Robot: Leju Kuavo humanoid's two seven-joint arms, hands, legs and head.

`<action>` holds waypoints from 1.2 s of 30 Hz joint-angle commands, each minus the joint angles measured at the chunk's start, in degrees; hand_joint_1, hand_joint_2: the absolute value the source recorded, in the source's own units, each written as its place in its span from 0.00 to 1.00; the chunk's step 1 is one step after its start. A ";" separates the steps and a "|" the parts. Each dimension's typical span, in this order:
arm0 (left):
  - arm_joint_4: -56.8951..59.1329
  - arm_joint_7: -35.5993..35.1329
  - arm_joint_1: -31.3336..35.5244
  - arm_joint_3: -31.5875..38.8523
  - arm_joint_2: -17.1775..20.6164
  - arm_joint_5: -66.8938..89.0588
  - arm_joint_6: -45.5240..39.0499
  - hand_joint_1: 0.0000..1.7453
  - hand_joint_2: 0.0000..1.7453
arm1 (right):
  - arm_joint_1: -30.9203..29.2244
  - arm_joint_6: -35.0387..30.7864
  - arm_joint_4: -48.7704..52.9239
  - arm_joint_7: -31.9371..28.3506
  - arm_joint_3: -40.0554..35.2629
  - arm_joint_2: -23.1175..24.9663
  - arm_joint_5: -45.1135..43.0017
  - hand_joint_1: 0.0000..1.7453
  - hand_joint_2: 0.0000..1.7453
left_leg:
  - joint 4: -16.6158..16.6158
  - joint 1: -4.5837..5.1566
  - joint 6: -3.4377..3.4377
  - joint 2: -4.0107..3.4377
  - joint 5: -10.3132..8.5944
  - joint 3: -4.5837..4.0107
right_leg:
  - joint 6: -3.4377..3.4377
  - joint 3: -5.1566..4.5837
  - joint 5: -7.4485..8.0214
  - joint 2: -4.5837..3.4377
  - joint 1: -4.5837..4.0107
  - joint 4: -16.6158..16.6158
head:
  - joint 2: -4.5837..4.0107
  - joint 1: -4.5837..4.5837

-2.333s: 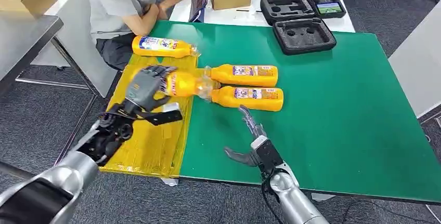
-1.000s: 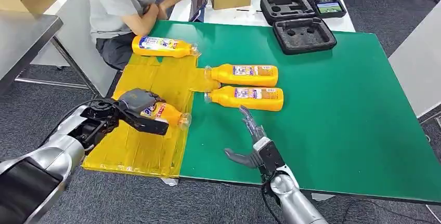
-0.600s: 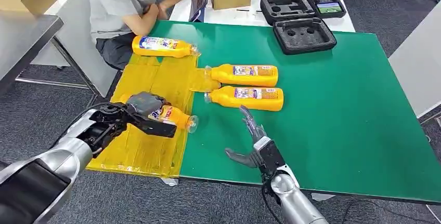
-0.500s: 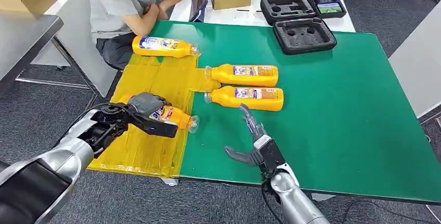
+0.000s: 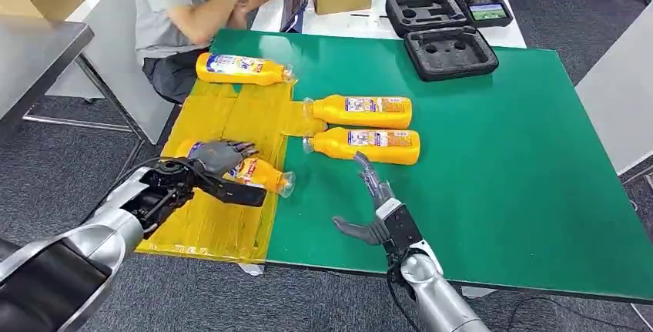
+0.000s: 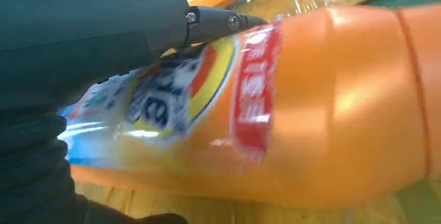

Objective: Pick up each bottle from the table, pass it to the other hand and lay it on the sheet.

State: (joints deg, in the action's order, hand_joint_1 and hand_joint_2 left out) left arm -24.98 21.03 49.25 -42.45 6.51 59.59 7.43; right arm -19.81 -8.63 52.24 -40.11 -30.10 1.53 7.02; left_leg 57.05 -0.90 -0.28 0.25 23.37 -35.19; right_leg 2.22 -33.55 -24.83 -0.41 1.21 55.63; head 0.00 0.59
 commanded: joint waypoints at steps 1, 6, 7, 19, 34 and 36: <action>1.73 1.81 -0.35 2.47 0.53 -4.49 0.65 0.00 1.00 | -2.60 -0.41 -3.69 0.11 -1.67 -0.46 -0.43 0.00 1.00 | 0.01 -0.03 -0.03 -0.13 0.14 0.28 | -0.12 0.27 -0.09 -0.07 -0.06 -0.03 | 0.00 0.00; -6.08 4.73 -2.85 5.46 2.67 -8.38 -2.73 0.00 1.00 | -1.76 -1.37 -3.05 0.11 -1.66 -0.96 -0.35 0.00 1.00 | -0.01 -0.02 -0.03 -0.09 0.06 0.14 | -0.07 0.13 -0.03 -0.04 -0.04 -0.04 | 0.00 0.00; -7.61 4.68 -3.18 5.72 3.21 -8.81 -2.75 0.00 1.00 | -1.62 -1.49 -2.97 0.11 -1.67 -0.86 -0.33 0.00 1.00 | 0.03 -0.03 -0.04 -0.07 0.10 0.18 | -0.09 0.18 -0.06 -0.01 -0.06 -0.02 | 0.00 0.00; -24.74 6.85 -13.25 13.02 7.00 -16.07 -9.65 0.00 1.00 | -0.04 -2.05 -2.09 0.11 -1.06 -0.74 0.60 0.00 1.00 | 0.01 -0.07 -0.05 -0.13 0.24 0.41 | -0.15 0.40 -0.18 -0.05 -0.10 -0.07 | 0.00 -0.02; -43.61 10.05 -21.23 19.66 9.35 -22.06 -7.03 0.00 1.00 | -0.81 -1.86 -3.70 0.11 -0.44 0.54 1.66 0.00 1.00 | 0.01 -0.04 -0.02 -0.07 0.10 0.10 | -0.10 0.08 -0.07 -0.01 -0.06 -0.02 | 0.00 0.00; -43.69 10.00 -21.50 19.58 9.76 -21.27 -6.62 0.00 1.00 | -1.41 -1.63 -4.54 0.11 -0.36 1.03 1.72 0.00 1.00 | 0.03 -0.05 -0.03 -0.10 0.13 0.14 | -0.11 0.12 -0.09 -0.02 -0.08 -0.01 | 0.00 0.00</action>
State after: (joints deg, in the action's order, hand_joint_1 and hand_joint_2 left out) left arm -67.26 31.50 27.54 -23.28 14.86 36.96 -0.55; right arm -18.19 -10.93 51.87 -40.11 -30.32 1.40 8.61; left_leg 57.03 -0.91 -0.28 0.23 23.38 -35.25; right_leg 2.21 -33.63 -24.84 -0.41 1.20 55.63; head 0.00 0.59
